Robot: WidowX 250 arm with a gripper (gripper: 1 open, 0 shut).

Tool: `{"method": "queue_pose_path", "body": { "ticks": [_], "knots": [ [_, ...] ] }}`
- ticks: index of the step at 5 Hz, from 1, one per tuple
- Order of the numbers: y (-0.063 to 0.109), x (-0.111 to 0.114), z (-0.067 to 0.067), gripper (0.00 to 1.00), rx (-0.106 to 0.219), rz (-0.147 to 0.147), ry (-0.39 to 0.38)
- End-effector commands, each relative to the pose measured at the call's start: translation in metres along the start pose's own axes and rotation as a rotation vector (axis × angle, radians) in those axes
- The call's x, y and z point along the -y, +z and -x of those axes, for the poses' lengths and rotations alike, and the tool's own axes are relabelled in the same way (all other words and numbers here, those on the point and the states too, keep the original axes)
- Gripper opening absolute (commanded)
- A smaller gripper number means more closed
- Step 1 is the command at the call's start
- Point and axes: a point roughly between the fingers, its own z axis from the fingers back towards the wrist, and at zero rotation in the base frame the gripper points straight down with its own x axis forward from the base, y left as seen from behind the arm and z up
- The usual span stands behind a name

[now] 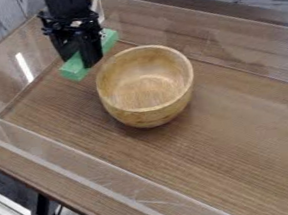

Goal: Put the green block in the brown bowl

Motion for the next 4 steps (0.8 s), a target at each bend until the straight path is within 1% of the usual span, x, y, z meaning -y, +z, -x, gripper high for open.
{"method": "queue_pose_path", "body": {
  "ticks": [1,3,4],
  "knots": [
    [0.025,0.011,-0.013,0.0,0.082,-0.044,-0.04],
    [0.013,0.029,-0.02,0.0,0.063,-0.037,-0.094],
    [0.007,0.034,-0.021,0.0,0.052,-0.034,-0.111]
  ]
}}
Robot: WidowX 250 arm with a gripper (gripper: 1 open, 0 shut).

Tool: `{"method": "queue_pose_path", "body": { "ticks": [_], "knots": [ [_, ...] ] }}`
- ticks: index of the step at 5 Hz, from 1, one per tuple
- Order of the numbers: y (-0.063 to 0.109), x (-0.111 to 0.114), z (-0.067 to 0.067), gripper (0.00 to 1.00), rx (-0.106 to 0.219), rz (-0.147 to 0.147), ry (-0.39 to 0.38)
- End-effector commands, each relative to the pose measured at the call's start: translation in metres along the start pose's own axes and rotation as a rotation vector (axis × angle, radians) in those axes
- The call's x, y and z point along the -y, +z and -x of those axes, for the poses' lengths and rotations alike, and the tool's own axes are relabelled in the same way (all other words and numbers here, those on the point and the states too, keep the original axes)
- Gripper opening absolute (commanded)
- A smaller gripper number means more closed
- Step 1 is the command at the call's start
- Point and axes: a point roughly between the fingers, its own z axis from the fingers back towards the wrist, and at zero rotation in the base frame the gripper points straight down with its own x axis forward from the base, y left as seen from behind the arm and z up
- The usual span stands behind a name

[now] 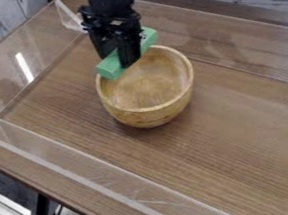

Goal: Put the green block in the brown bowl

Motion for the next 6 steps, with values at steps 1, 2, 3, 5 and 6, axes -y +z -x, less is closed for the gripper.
{"method": "queue_pose_path", "body": {
  "ticks": [1,2,3,5,6],
  "knots": [
    [0.009,0.004,-0.007,0.0,0.039,-0.028,-0.023],
    [0.003,0.008,-0.008,0.0,0.025,-0.024,-0.036],
    [-0.005,0.012,-0.008,0.0,0.009,-0.023,-0.05],
    [-0.02,0.015,-0.009,0.0,-0.024,-0.022,-0.066],
    [-0.026,0.015,-0.011,0.0,-0.036,-0.024,-0.071]
  ]
}}
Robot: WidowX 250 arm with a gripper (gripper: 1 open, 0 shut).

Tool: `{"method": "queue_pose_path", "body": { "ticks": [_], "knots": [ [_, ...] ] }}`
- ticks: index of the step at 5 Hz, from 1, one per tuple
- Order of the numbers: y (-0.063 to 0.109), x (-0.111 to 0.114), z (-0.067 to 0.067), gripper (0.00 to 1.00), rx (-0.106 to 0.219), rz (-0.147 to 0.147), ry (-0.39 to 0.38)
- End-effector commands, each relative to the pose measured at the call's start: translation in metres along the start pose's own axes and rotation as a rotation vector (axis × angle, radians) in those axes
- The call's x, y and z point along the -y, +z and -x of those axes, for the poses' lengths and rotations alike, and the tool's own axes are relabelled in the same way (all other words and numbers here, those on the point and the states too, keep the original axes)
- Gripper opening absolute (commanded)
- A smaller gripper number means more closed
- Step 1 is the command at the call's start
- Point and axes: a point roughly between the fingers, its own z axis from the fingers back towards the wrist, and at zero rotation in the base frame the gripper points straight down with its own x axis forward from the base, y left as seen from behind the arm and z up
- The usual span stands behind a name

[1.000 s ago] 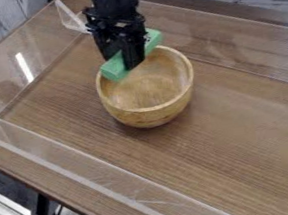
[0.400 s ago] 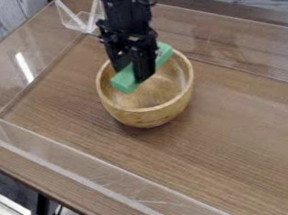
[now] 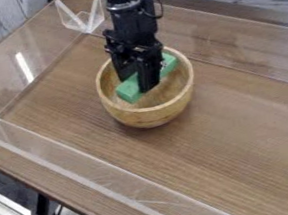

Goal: Put the green block in the brown bowl

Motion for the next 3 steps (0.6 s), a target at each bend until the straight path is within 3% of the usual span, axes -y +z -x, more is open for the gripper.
{"method": "queue_pose_path", "body": {
  "ticks": [1,3],
  "knots": [
    [0.0092,-0.0009,-0.0082,0.0,0.036,-0.027,-0.014],
    [0.005,-0.0009,-0.01,0.0,0.031,-0.022,-0.01]
  ]
}}
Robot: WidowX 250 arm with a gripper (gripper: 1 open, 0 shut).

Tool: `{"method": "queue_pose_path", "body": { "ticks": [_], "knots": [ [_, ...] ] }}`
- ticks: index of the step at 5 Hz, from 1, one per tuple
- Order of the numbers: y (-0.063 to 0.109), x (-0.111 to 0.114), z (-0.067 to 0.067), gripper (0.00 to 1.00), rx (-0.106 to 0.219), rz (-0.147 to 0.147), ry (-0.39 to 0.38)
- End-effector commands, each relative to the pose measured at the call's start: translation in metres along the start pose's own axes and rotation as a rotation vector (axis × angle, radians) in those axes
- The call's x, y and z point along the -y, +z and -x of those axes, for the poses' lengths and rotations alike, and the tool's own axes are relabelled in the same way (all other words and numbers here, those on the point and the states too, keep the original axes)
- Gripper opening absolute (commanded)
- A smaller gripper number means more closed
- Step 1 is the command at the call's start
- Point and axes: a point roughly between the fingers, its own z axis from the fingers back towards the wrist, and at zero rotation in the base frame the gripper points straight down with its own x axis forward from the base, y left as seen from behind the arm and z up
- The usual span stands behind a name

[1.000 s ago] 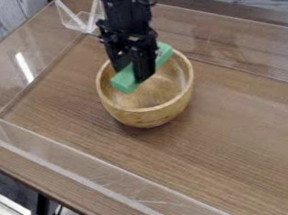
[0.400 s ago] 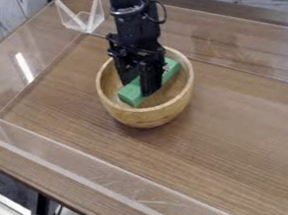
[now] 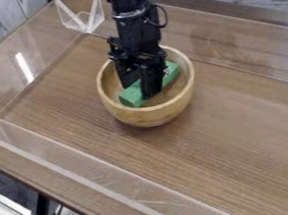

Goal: Put the green block in the brown bowl

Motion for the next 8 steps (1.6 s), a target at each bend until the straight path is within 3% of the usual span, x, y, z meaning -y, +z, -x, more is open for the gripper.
{"method": "queue_pose_path", "body": {
  "ticks": [1,2,4,6,8],
  "knots": [
    [0.011,0.0,-0.01,0.0,0.041,-0.022,-0.015],
    [0.013,0.001,-0.01,1.0,0.042,-0.021,-0.012],
    [0.055,0.003,-0.005,1.0,0.116,-0.051,0.007],
    [0.119,-0.005,0.01,1.0,0.211,-0.121,0.087],
    [0.117,-0.015,0.013,1.0,0.21,-0.123,0.112]
  ]
}}
